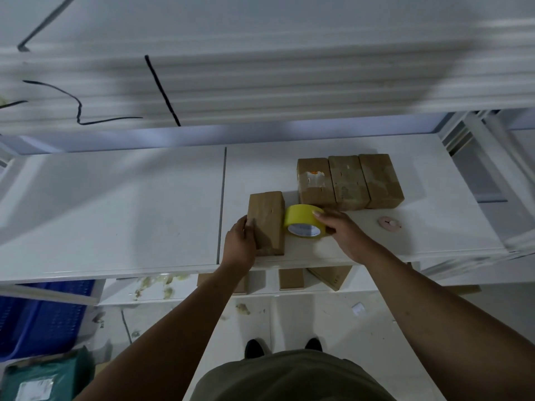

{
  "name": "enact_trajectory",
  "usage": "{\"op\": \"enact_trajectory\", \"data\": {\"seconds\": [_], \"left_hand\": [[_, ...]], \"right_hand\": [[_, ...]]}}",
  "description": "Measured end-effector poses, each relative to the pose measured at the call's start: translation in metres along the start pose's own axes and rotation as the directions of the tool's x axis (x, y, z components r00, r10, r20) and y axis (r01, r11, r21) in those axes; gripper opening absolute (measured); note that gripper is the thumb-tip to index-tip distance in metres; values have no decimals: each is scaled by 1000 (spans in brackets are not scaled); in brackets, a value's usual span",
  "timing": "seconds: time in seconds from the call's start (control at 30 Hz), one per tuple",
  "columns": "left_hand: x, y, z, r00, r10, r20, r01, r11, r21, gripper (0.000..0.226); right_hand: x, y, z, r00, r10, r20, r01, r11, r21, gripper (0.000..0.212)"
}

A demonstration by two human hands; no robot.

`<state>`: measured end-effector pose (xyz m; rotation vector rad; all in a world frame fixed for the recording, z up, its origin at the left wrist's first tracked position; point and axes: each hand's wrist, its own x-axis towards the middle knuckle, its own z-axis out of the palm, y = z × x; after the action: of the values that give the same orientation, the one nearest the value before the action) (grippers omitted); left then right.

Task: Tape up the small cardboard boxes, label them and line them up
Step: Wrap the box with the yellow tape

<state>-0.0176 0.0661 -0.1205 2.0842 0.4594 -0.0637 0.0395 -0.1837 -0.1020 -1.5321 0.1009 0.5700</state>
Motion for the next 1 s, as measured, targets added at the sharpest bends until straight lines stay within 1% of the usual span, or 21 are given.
{"op": "enact_trajectory", "data": {"seconds": [0.03, 0.07, 0.1, 0.13, 0.17, 0.2, 0.23, 0.27, 0.3, 0.33, 0.4, 0.43, 0.47, 0.5, 0.57, 0.63, 0.7, 0.77, 0.87, 0.93, 1.0], "left_hand": [[0, -3, 0, 998, 47, -49, -40, 991, 127, 46], [-2, -4, -1, 985, 143, -101, -111, 956, 271, 47], [-5, -4, -2, 955, 277, -106, -218, 899, 380, 49], [-8, -4, -2, 911, 411, -35, -352, 819, 454, 54], [-11, -5, -2, 862, 499, 85, -469, 723, 507, 59], [-13, -7, 0, 826, 526, 201, -541, 641, 545, 63], [-14, -11, 3, 811, 516, 277, -570, 587, 575, 67], [-14, -15, 5, 813, 499, 301, -568, 561, 603, 69], [-14, -16, 6, 819, 488, 300, -556, 552, 621, 70], [-14, -16, 6, 825, 481, 296, -546, 546, 635, 71], [-14, -16, 7, 821, 485, 301, -550, 530, 646, 71], [-14, -17, 7, 816, 491, 303, -555, 523, 647, 71], [-13, -18, 6, 815, 494, 305, -557, 520, 648, 70], [-13, -18, 7, 816, 492, 303, -555, 521, 648, 70], [-14, -18, 7, 823, 481, 303, -548, 528, 649, 69], [-15, -17, 9, 833, 459, 309, -535, 528, 659, 70], [-16, -17, 9, 841, 439, 316, -526, 531, 664, 70], [-18, -18, 10, 846, 431, 315, -521, 538, 663, 70], [-22, -14, 14, 857, 419, 299, -502, 557, 661, 71], [-28, -10, 17, 876, 402, 267, -470, 585, 661, 73], [-34, -7, 21, 894, 381, 235, -433, 601, 672, 74]], "right_hand": [[-2, -2, 1, 1000, 3, 4, -3, 1000, -20, 40], [-2, -2, 1, 1000, 6, 8, -6, 999, -34, 49], [-1, -3, 2, 1000, 12, 15, -12, 999, -50, 61], [1, -3, 3, 1000, 16, 18, -15, 998, -66, 71], [2, -3, 3, 1000, 20, 15, -19, 996, -82, 76], [3, -5, 4, 1000, 20, 11, -19, 995, -97, 74], [1, -9, 5, 1000, 22, 8, -21, 994, -110, 67], [1, -12, 6, 1000, 19, 7, -18, 991, -133, 57], [1, -15, 6, 1000, 15, 8, -14, 986, -168, 48], [1, -19, 7, 1000, 13, 8, -11, 978, -208, 45], [5, -28, 10, 1000, -5, -13, 1, 955, -296, 57], [9, -33, 11, 999, -29, -34, 15, 935, -354, 60], [12, -40, 12, 997, -54, -46, 29, 904, -427, 58], [16, -47, 11, 996, -73, -44, 40, 860, -509, 58], [17, -62, 8, 998, -49, -48, 7, 769, -640, 60], [17, -70, 0, 998, 1, -61, -46, 675, -737, 59], [12, -69, -11, 994, 53, -93, -107, 549, -829, 54], [6, -63, -19, 987, 60, -148, -159, 441, -883, 51], [4, -54, -19, 978, -65, -197, -171, 287, -943, 50], [10, -46, -14, 968, -142, -209, -181, 189, -965, 58], [14, -41, -11, 965, -179, -192, -158, 188, -969, 61]]}}
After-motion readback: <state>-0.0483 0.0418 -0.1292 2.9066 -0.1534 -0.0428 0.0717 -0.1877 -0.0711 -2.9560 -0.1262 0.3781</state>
